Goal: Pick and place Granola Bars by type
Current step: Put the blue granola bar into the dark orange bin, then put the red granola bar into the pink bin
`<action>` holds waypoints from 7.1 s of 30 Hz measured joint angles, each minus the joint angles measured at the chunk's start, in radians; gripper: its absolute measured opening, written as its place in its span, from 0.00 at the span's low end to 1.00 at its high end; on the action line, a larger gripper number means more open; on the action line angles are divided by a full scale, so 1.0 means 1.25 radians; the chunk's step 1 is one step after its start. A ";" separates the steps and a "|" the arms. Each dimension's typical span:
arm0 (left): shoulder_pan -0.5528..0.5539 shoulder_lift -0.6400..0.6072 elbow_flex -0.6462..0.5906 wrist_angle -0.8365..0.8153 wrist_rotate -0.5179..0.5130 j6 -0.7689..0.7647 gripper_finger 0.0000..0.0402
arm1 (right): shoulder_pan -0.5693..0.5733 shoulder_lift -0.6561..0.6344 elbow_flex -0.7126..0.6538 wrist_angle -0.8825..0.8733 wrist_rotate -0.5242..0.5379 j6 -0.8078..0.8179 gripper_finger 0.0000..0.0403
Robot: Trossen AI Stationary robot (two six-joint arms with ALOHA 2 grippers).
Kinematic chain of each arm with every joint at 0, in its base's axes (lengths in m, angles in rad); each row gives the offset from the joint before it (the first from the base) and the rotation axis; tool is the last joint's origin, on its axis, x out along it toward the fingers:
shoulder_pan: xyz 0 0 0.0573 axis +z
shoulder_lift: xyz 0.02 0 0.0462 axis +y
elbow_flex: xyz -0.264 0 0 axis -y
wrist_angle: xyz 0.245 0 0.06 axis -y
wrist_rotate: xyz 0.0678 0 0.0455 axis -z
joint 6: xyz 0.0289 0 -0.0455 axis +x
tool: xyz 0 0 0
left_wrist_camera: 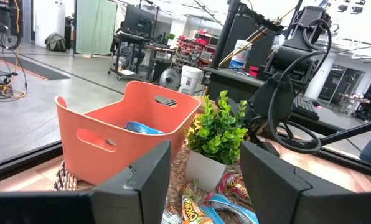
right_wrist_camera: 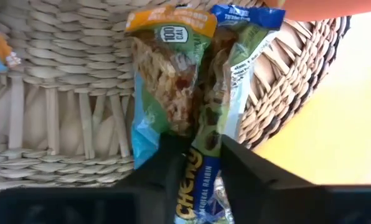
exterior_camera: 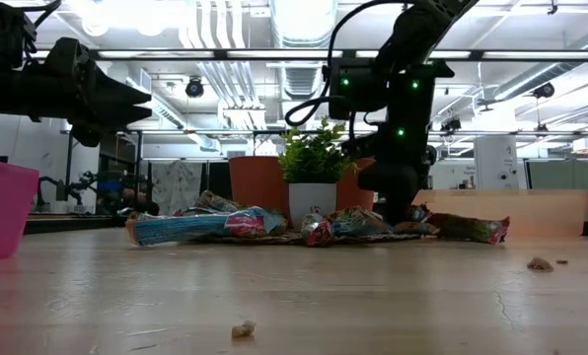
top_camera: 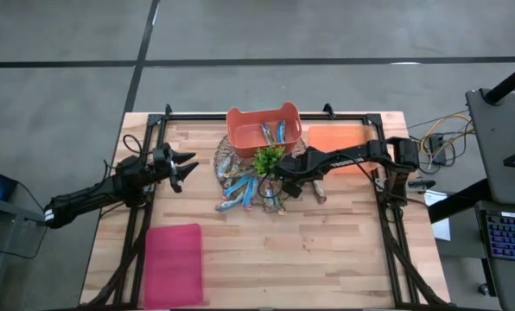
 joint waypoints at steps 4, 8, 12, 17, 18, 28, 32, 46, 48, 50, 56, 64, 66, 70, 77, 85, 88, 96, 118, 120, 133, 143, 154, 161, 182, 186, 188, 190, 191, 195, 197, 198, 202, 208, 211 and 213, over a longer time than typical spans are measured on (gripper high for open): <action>0.000 0.000 0.000 0.000 0.000 0.000 0.43 | 0.002 0.000 0.007 -0.008 0.002 -0.005 0.05; 0.000 0.000 0.000 0.000 0.000 0.000 0.43 | 0.004 0.000 0.044 -0.041 -0.001 -0.004 0.04; 0.000 0.000 0.000 0.000 0.000 0.000 0.43 | 0.011 -0.007 0.100 -0.112 0.000 0.007 0.03; 0.000 0.000 0.000 0.000 0.000 0.000 0.43 | 0.036 -0.026 0.179 -0.221 -0.025 0.051 0.03; 0.000 0.000 0.000 0.000 0.000 0.000 0.43 | 0.043 -0.029 0.193 -0.240 -0.039 0.065 0.03; 0.000 0.000 0.000 0.000 0.000 0.000 0.43 | 0.141 -0.053 0.328 -0.453 -0.114 0.219 0.03; 0.000 0.000 0.000 0.000 0.000 0.000 0.43 | 0.192 -0.074 0.362 -0.461 -0.143 0.285 0.03; 0.000 0.000 0.000 0.000 0.000 0.000 0.43 | 0.136 -0.090 0.531 -0.260 -0.164 0.327 0.03; 0.000 0.000 0.000 0.000 0.000 0.000 0.43 | 0.112 -0.088 0.552 -0.242 -0.170 0.321 0.03; 0.000 0.000 0.000 0.000 0.000 0.000 0.43 | 0.087 -0.088 0.569 -0.227 -0.180 0.320 0.03; 0.000 0.000 0.000 0.000 0.000 0.000 0.43 | -0.008 -0.088 0.587 -0.135 -0.252 0.327 0.03; 0.000 0.000 0.000 0.000 0.000 0.000 0.43 | -0.133 -0.075 0.585 -0.052 -0.263 0.360 0.03; 0.000 0.000 0.000 0.000 0.000 0.000 0.43 | -0.167 -0.057 0.589 -0.053 -0.260 0.361 0.03; 0.000 0.000 0.000 0.000 0.000 0.000 0.43 | -0.215 -0.003 0.612 -0.048 -0.263 0.363 0.03; 0.000 0.000 0.000 0.000 0.000 0.000 0.43 | -0.249 0.139 0.715 -0.086 -0.265 0.331 0.03; 0.000 0.000 0.000 0.000 0.000 0.000 0.43 | -0.259 0.368 0.955 -0.230 -0.270 0.269 0.03; 0.000 0.000 0.000 0.000 0.000 0.000 0.43 | -0.261 0.399 0.950 -0.212 -0.291 0.266 0.03; 0.000 0.000 0.000 0.000 0.000 0.000 0.43 | -0.261 0.454 0.948 -0.241 -0.308 0.236 0.03; 0.000 0.000 0.000 0.000 0.000 0.000 0.43 | -0.275 0.503 0.947 -0.251 -0.330 0.155 0.10; 0.000 0.000 0.000 0.000 0.000 0.000 0.43 | -0.275 0.503 0.947 -0.251 -0.330 0.154 0.13; 0.000 0.000 0.000 0.000 0.000 0.000 0.43 | -0.280 0.460 0.955 -0.263 -0.283 0.125 0.39; 0.000 0.000 0.000 0.000 0.000 0.000 0.43 | -0.273 0.385 0.945 -0.276 -0.249 0.096 0.49; 0.000 0.000 0.000 0.000 0.000 0.000 0.43 | -0.219 0.226 0.751 -0.194 -0.228 0.099 0.50; 0.000 0.000 0.000 0.000 0.000 0.000 0.43 | -0.169 0.048 0.536 -0.061 -0.179 0.099 0.50; 0.000 0.000 0.000 0.000 0.000 0.000 0.43 | -0.011 -0.258 0.228 -0.010 -0.204 0.133 0.82; 0.000 0.000 0.000 0.000 0.000 0.000 0.43 | 0.032 -0.302 0.189 0.001 -0.266 0.181 0.86; 0.000 0.000 0.000 0.000 0.000 0.000 0.43 | 0.056 -0.323 0.169 0.000 -0.298 0.203 0.86; 0.000 0.000 0.000 0.000 0.000 0.000 0.43 | 0.079 -0.340 0.148 0.002 -0.336 0.222 0.87; 0.000 0.000 0.000 0.000 0.000 0.000 0.43 | 0.090 -0.349 0.137 0.003 -0.353 0.235 0.87; 0.000 0.000 0.000 0.000 0.000 0.000 0.43 | 0.129 -0.379 0.093 0.004 -0.387 0.304 0.86; 0.000 0.000 0.000 0.000 0.000 0.000 0.43 | 0.148 -0.392 0.068 0.004 -0.391 0.354 0.85; 0.000 0.000 0.000 0.000 0.000 0.000 0.43 | 0.156 -0.397 0.055 0.005 -0.391 0.380 0.84; 0.000 0.000 0.000 0.000 0.000 0.000 0.43 | 0.185 -0.412 0.003 0.006 -0.391 0.465 0.83; 0.000 0.000 0.000 0.000 0.000 0.000 0.43 | 0.213 -0.427 -0.083 0.040 -0.387 0.541 0.84; 0.000 0.000 0.000 0.000 0.000 0.000 0.43 | 0.218 -0.428 -0.121 0.064 -0.352 0.543 0.85; 0.000 0.000 0.000 0.000 0.000 0.000 0.43 | 0.218 -0.428 -0.143 0.063 -0.313 0.556 0.86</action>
